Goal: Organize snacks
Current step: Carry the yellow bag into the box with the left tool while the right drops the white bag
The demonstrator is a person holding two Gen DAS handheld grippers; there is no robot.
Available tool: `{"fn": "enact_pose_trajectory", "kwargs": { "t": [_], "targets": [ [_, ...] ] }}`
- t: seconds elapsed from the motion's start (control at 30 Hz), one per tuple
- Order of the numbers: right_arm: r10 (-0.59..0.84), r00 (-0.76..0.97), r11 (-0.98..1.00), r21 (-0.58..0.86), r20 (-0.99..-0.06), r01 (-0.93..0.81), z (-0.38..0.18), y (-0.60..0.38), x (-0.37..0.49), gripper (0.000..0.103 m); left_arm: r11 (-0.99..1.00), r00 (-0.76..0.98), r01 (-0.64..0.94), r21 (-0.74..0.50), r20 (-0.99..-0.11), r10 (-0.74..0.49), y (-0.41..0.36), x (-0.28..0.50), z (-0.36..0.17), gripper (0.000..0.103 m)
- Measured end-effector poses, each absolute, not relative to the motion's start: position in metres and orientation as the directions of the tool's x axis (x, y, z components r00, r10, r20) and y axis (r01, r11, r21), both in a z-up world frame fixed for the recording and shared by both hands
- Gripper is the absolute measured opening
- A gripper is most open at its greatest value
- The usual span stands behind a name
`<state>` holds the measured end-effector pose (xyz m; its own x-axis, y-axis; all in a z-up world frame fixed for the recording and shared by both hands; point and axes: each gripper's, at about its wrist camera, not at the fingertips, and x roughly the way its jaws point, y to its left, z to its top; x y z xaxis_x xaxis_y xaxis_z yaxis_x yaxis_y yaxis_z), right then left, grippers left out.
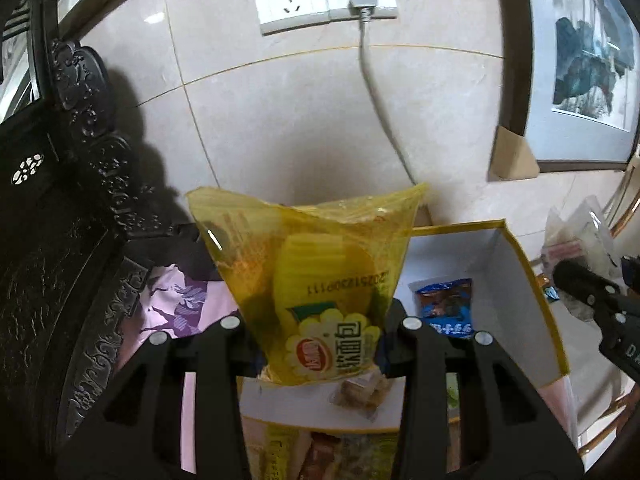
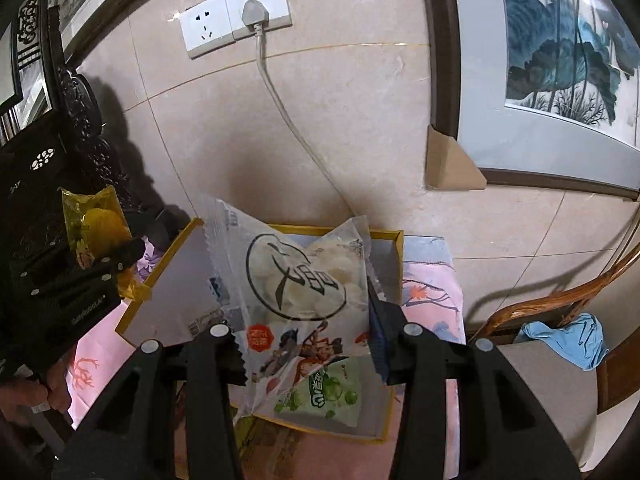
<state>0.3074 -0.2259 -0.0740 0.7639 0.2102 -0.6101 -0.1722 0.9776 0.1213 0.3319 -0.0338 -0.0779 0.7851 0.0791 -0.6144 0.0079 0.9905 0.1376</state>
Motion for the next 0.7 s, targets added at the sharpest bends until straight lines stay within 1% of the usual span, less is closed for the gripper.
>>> {"fn": "enact_pose_trajectory", "kwargs": {
  "t": [0.1, 0.2, 0.27, 0.4, 0.43, 0.47, 0.5, 0.53, 0.57, 0.6, 0.7],
  "targets": [
    [0.211, 0.763, 0.977, 0.121, -0.611, -0.173, -0.077, -0.223, 0.311, 0.044, 0.989, 0.784, 0.011, 0.144, -0.615, 0.081, -0.031, 0.335, -0.077, 0.039],
    [0.229, 0.748, 0.973, 0.168, -0.623, -0.158, -0.08, -0.226, 0.318, 0.044, 0.989, 0.789, 0.018, 0.149, -0.61, 0.077, -0.033, 0.334, -0.074, 0.039],
    [0.212, 0.75, 0.977, 0.145, -0.626, -0.154, -0.082, -0.224, 0.319, 0.044, 0.987, 0.793, 0.038, 0.155, -0.606, 0.065, -0.034, 0.331, -0.073, 0.039],
    [0.219, 0.748, 0.976, 0.152, -0.626, -0.159, -0.081, -0.223, 0.319, 0.044, 0.981, 0.795, 0.042, 0.189, -0.601, 0.082, -0.037, 0.332, -0.073, 0.04],
    [0.216, 0.751, 0.976, 0.149, -0.624, -0.157, -0.081, -0.223, 0.32, 0.046, 0.983, 0.793, 0.036, 0.18, -0.604, 0.082, -0.036, 0.333, -0.074, 0.047],
    [0.218, 0.749, 0.976, 0.154, -0.625, -0.156, -0.081, -0.224, 0.321, 0.052, 0.986, 0.796, 0.021, 0.167, -0.599, 0.084, -0.034, 0.333, -0.073, 0.06],
    [0.226, 0.737, 0.974, 0.165, -0.637, -0.155, -0.082, -0.225, 0.324, 0.081, 0.986, 0.806, -0.003, 0.164, -0.584, 0.099, -0.033, 0.332, -0.071, 0.101],
    [0.234, 0.712, 0.971, 0.191, -0.662, -0.142, -0.083, -0.226, 0.327, 0.102, 0.984, 0.82, -0.036, 0.173, -0.558, 0.128, -0.031, 0.329, -0.069, 0.101],
    [0.232, 0.71, 0.971, 0.205, -0.665, -0.126, -0.082, -0.229, 0.325, 0.102, 0.979, 0.837, -0.058, 0.193, -0.525, 0.153, -0.03, 0.324, -0.067, 0.101],
    [0.222, 0.722, 0.972, 0.205, -0.655, -0.113, -0.08, -0.231, 0.322, 0.102, 0.976, 0.84, -0.06, 0.212, -0.517, 0.163, -0.03, 0.321, -0.066, 0.101],
    [0.141, 0.751, 0.99, 0.107, -0.645, -0.093, -0.075, -0.232, 0.306, 0.102, 0.955, 0.831, -0.066, 0.289, -0.514, 0.213, -0.028, 0.309, -0.068, 0.101]
  ]
}}
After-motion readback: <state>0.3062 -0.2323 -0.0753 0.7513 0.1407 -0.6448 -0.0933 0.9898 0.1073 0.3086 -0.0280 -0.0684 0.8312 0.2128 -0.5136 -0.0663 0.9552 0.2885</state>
